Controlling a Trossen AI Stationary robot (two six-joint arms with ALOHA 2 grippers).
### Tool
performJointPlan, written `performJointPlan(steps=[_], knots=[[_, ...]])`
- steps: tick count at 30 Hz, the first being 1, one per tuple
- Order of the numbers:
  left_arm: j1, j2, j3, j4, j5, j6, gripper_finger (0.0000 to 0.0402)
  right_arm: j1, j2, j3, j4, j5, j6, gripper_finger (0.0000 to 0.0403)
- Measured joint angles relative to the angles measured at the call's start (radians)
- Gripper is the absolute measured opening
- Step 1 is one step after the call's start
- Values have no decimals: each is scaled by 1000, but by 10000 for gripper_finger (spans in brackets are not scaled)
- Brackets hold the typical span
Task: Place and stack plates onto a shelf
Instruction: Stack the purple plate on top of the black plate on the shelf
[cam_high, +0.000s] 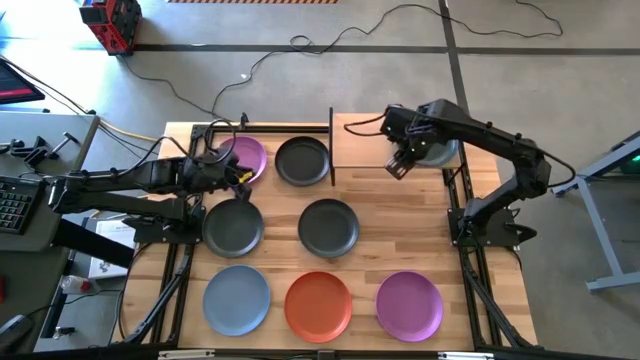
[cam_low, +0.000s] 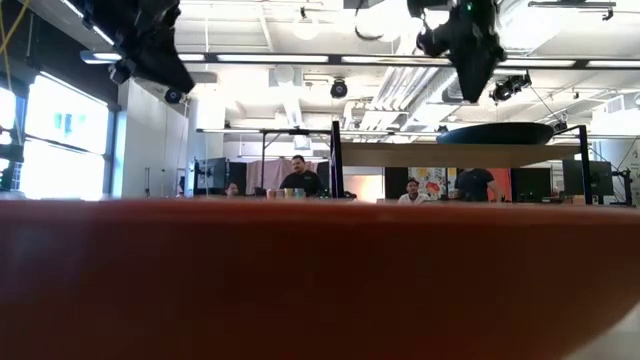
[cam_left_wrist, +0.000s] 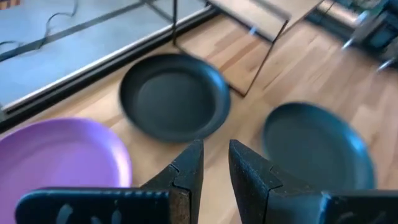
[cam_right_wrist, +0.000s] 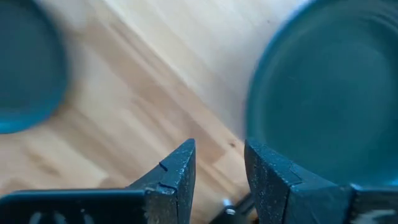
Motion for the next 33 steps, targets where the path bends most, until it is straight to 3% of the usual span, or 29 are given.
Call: performJointPlan(steps=[7, 15, 23, 33], knots=[[90, 67, 0, -127, -5, -43, 65, 50, 0, 133, 36, -99, 45, 114], [244, 218, 0, -131, 129, -21, 65, 114, 0, 237, 80, -98, 70, 114], [345, 376, 0, -129, 194, 20, 65, 133, 0, 246, 88, -97, 79, 114], [381, 512, 0, -68, 227, 83, 65, 133, 0, 246, 88, -97, 94, 114]])
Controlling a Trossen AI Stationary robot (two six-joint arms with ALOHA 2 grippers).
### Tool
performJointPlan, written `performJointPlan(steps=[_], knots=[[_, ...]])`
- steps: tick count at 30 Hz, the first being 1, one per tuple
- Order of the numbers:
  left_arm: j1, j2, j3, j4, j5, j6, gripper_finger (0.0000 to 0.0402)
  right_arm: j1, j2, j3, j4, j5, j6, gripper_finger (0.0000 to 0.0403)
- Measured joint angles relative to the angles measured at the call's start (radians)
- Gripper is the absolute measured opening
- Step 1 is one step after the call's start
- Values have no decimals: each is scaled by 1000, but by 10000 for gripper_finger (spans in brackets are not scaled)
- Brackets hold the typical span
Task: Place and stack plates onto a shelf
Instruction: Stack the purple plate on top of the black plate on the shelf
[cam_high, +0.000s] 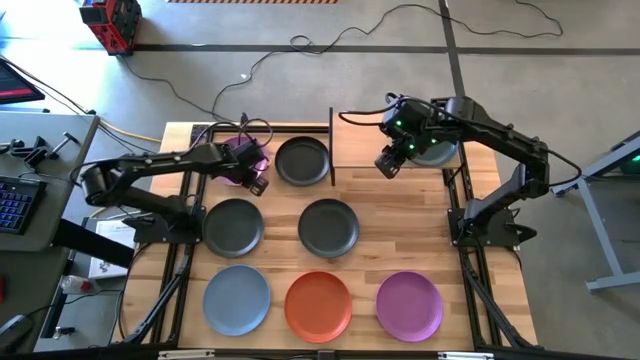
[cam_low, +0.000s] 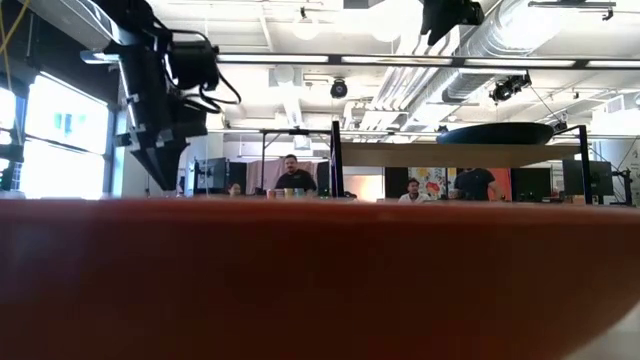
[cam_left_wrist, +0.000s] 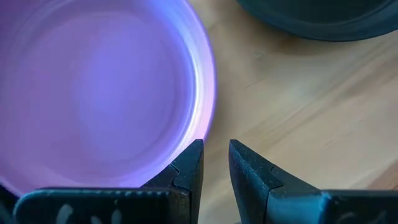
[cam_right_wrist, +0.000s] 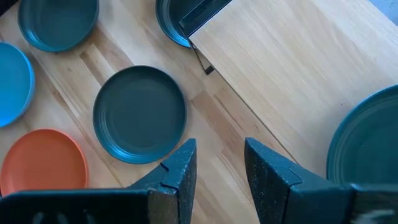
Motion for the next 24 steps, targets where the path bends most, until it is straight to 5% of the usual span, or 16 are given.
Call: performJointPlan(steps=[24], knots=[[0, 220, 0, 83, -77, -1, 65, 0, 0, 0, 0, 2, 0, 114]])
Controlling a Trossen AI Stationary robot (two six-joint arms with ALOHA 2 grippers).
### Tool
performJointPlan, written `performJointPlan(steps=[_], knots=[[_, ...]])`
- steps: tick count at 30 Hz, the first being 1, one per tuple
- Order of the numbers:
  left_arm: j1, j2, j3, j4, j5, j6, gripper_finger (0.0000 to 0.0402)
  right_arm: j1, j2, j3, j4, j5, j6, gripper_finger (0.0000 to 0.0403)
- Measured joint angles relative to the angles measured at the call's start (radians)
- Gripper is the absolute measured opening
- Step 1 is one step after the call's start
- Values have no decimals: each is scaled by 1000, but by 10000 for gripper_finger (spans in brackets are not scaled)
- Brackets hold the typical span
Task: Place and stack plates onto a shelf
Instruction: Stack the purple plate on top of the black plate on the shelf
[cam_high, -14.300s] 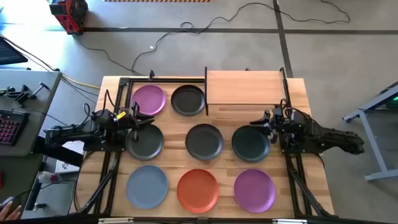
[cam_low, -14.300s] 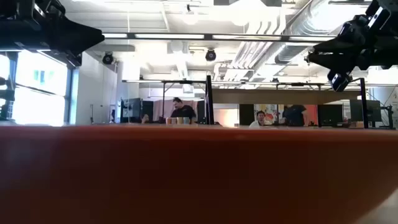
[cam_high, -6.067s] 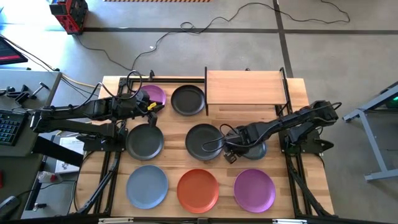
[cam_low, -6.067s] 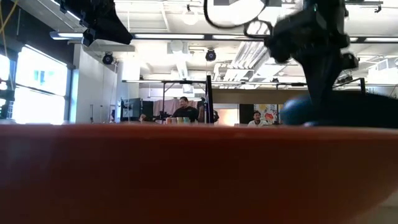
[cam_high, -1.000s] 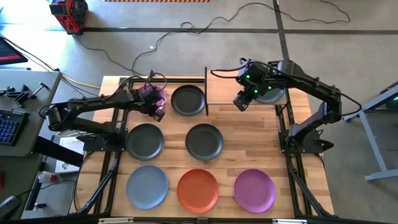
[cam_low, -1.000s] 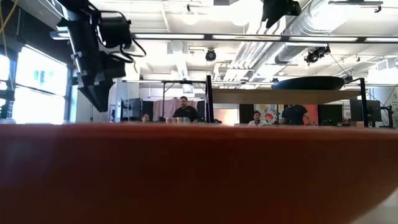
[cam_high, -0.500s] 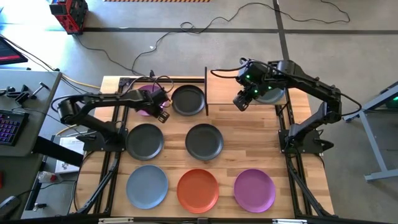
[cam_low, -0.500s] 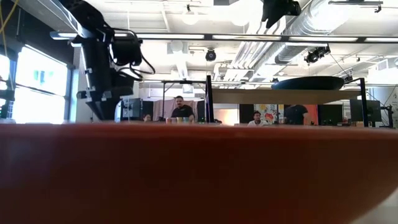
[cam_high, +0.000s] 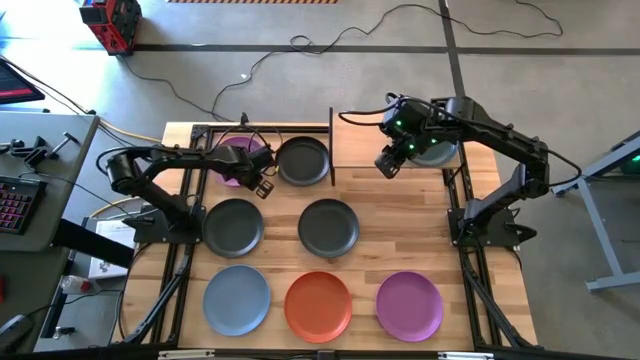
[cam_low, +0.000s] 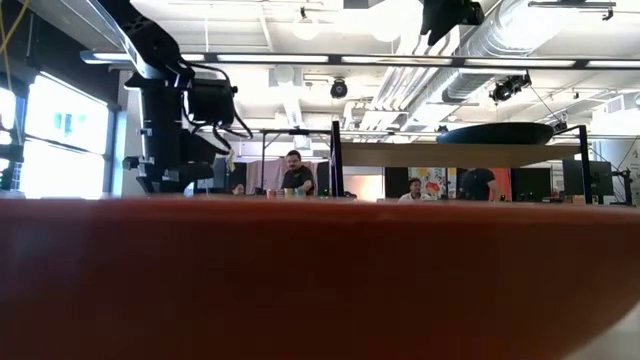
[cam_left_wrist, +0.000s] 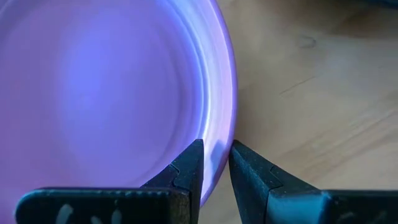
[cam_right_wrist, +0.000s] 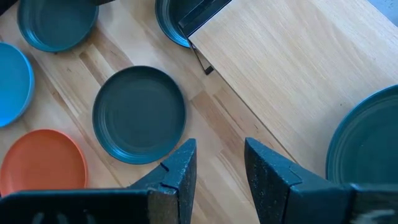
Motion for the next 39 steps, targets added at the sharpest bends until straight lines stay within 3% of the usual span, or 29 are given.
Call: performJointPlan(steps=[11, 19, 24, 39], knots=[[12, 24, 0, 17, -63, 40, 63, 0, 0, 0, 0, 20, 11, 114], [10, 55, 3, 21, -64, 113, 10, 0, 0, 0, 0, 20, 11, 114], [-10, 37, 2, 10, -63, 131, 5, 0, 0, 0, 0, 21, 11, 114], [-193, -37, 220, -203, -85, 235, 1, 0, 0, 0, 53, 32, -27, 114]])
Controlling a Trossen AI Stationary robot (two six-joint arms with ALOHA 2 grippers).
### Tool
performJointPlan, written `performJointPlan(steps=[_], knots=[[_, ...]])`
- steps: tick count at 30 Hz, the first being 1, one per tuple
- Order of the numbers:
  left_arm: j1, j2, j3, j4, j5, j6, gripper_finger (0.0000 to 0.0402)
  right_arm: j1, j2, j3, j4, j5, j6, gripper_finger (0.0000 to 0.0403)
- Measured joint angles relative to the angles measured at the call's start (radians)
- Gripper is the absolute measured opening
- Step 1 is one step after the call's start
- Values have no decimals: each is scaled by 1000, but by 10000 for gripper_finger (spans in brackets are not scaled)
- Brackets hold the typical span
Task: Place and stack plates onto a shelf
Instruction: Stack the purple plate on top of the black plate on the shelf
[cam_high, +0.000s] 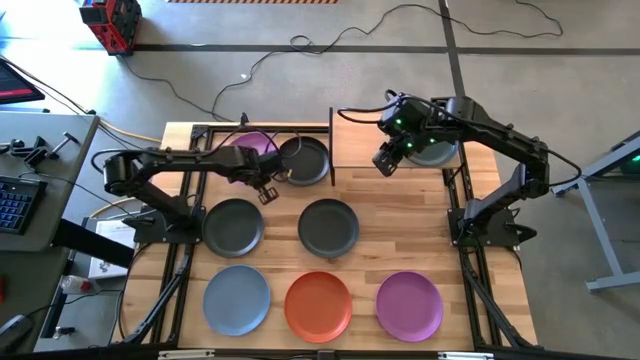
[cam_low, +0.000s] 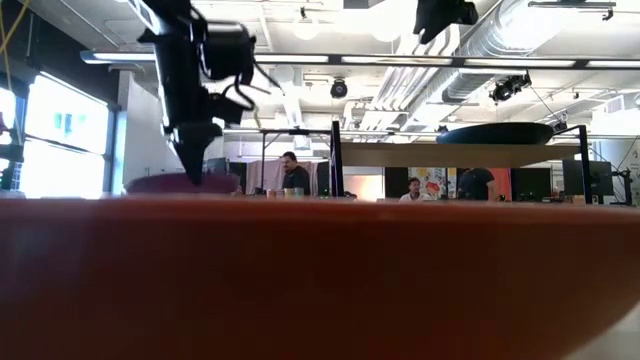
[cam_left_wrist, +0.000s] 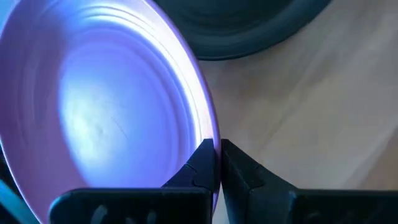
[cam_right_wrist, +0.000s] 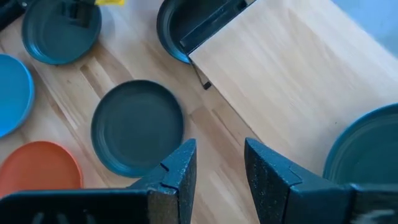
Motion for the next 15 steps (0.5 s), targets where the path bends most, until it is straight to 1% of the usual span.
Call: performJointPlan(steps=[5, 10, 13, 15], knots=[[-66, -2, 86, -145, -68, 1, 1, 0, 0, 0, 4, 19, 0, 121], [-127, -2, 157, -247, -84, -8, 1, 0, 0, 0, 21, 39, 14, 148], [-171, -2, 200, -292, -85, 33, 1, 0, 0, 0, 50, 40, 62, 162], [-207, -2, 230, -307, -87, 93, 1, 0, 1, 0, 70, 39, 113, 166]])
